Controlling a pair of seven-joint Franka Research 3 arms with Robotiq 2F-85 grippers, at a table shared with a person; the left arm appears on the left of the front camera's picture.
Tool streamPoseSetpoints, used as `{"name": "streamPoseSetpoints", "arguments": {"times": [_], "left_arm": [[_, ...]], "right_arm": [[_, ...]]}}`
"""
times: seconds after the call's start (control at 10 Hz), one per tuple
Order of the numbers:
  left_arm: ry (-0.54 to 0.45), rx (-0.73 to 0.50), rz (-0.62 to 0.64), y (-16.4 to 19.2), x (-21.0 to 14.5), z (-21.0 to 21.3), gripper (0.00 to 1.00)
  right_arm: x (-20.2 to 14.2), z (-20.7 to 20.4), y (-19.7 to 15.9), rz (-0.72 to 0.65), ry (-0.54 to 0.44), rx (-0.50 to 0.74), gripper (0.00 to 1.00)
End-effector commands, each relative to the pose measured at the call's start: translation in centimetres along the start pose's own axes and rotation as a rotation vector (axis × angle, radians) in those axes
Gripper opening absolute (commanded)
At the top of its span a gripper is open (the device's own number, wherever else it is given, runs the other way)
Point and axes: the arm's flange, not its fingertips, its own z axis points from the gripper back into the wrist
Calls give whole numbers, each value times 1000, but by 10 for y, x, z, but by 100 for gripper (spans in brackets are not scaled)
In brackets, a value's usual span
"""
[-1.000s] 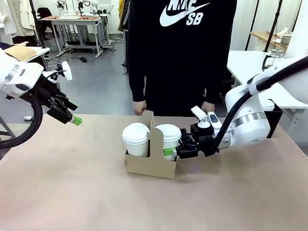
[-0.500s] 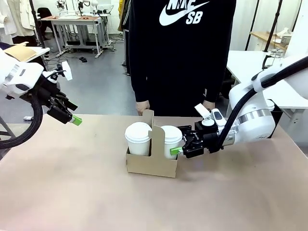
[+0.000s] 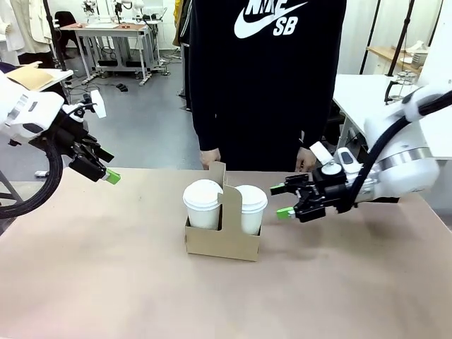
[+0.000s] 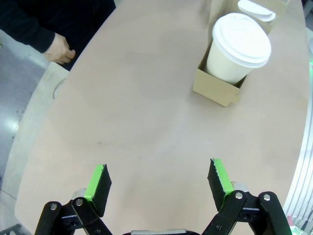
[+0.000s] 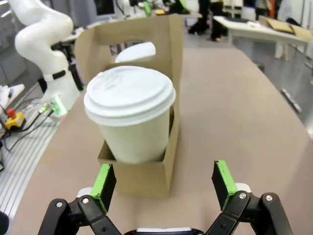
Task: Pour a drink into a cup and package it in a carrier.
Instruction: Insert the held 600 ml Paper Cup into the Cup Carrier.
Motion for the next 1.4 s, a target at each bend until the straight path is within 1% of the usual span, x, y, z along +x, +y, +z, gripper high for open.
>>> {"name": "streamPoseSetpoints", "arguments": {"times": [0.0, 0.2, 0.3, 0.5, 0.6, 1.0, 1.1, 1.2, 1.3], "left_arm": [[-13, -4, 8, 1, 1, -1, 100], [-13, -4, 8, 1, 1, -1, 100], [-13, -4, 8, 1, 1, -1, 100], [-13, -4, 8, 1, 1, -1, 100], [-13, -4, 8, 1, 1, -1, 100], [-13, -4, 8, 1, 1, -1, 100], [-13, -4, 8, 1, 1, -1, 100], [-13, -4, 8, 1, 1, -1, 100], [-13, -4, 8, 1, 1, -1, 100]], "right_arm": [[18, 47, 22, -78, 73, -100, 100], [33, 104, 41, -171, 149, -231, 100], [39, 128, 50, -216, 203, -293, 100], [43, 174, 62, -341, 359, -562, 100], [42, 187, 68, -381, 393, -632, 100], [35, 200, 79, -415, 431, -712, 100], [34, 197, 80, -452, 406, -733, 100], [33, 208, 68, -381, 407, -703, 100], [33, 208, 68, -381, 407, -703, 100]]}}
